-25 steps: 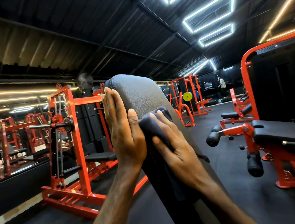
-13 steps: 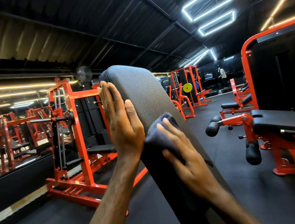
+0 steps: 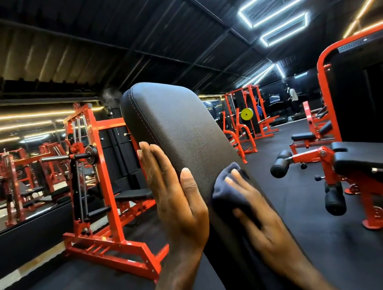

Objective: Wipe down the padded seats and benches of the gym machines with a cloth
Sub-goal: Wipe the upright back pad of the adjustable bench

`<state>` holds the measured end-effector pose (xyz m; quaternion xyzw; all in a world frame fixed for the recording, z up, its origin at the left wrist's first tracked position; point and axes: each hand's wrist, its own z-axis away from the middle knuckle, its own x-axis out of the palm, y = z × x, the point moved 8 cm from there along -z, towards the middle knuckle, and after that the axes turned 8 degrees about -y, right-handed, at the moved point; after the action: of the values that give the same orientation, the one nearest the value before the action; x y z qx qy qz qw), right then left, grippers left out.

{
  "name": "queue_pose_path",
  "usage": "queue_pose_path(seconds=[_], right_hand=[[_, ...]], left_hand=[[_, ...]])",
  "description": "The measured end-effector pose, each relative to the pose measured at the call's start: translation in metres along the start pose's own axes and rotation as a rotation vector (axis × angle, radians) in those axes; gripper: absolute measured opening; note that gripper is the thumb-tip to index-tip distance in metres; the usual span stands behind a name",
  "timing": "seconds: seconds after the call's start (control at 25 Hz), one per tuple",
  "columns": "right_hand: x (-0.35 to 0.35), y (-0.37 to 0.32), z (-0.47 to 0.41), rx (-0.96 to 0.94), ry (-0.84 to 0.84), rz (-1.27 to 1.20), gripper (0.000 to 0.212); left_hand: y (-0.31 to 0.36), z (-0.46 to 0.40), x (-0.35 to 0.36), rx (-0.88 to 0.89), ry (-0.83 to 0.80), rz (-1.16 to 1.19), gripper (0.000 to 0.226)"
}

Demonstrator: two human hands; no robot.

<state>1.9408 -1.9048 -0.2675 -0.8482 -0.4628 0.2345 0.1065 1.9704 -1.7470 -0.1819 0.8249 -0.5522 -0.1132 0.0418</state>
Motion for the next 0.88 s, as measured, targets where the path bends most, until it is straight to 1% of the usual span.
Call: queue_pose_path(seconds=[0.08, 0.12, 0.16, 0.2, 0.28, 0.32, 0.36, 0.44, 0.48, 0.52, 0.56, 0.68, 0.72, 0.76, 0.84, 0.88], right_hand=[[-0.006, 0.021, -0.026, 0.159, 0.104, -0.034, 0.051], [-0.003, 0.022, -0.036, 0.205, 0.121, -0.047, 0.05], [-0.001, 0.018, -0.039, 0.206, 0.106, -0.049, 0.05], [0.0, 0.013, -0.036, 0.161, 0.08, -0.044, 0.051], [0.001, 0.006, -0.011, 0.0, -0.012, -0.03, 0.055], [-0.001, 0.011, 0.002, -0.027, -0.025, -0.026, 0.056], [-0.004, 0.023, 0.005, 0.006, -0.008, -0.014, 0.056], [-0.012, 0.049, -0.022, 0.184, 0.089, -0.02, 0.052], [-0.015, 0.055, -0.039, 0.259, 0.12, -0.017, 0.051], [-0.013, 0.055, -0.051, 0.292, 0.124, -0.035, 0.051], [-0.01, 0.047, -0.056, 0.253, 0.11, -0.051, 0.051], [-0.007, 0.033, -0.026, -0.006, 0.004, -0.048, 0.054], [-0.011, 0.04, -0.018, -0.013, 0.005, -0.043, 0.054], [-0.014, 0.051, -0.022, 0.029, 0.026, -0.029, 0.052], [-0.018, 0.071, -0.052, 0.218, 0.096, -0.028, 0.052], [-0.021, 0.073, -0.069, 0.28, 0.121, -0.032, 0.054]], left_hand=[[-0.001, 0.001, -0.001, 0.002, 0.004, -0.014, 0.064], [-0.002, 0.0, -0.001, 0.012, 0.003, -0.02, 0.064], [-0.001, 0.001, 0.0, 0.019, 0.0, -0.02, 0.065], [0.0, 0.001, 0.001, 0.019, -0.005, -0.018, 0.066], [0.002, 0.005, 0.001, 0.003, -0.021, -0.003, 0.068], [0.002, 0.007, 0.001, 0.004, -0.028, 0.004, 0.069], [0.002, 0.008, 0.001, 0.01, -0.033, 0.006, 0.069], [0.001, 0.009, 0.001, 0.016, -0.034, -0.005, 0.069], [0.002, 0.01, 0.0, 0.012, -0.032, -0.008, 0.068], [0.001, 0.01, 0.0, 0.008, -0.026, -0.006, 0.067], [0.001, 0.012, 0.001, 0.004, -0.02, -0.001, 0.066], [0.001, 0.018, 0.005, -0.025, 0.004, 0.026, 0.063], [0.001, 0.018, 0.006, -0.035, 0.008, 0.037, 0.063], [0.002, 0.019, 0.006, -0.037, 0.01, 0.041, 0.063], [0.003, 0.021, 0.005, -0.02, -0.001, 0.041, 0.066], [0.004, 0.022, 0.005, -0.011, -0.007, 0.039, 0.067]])
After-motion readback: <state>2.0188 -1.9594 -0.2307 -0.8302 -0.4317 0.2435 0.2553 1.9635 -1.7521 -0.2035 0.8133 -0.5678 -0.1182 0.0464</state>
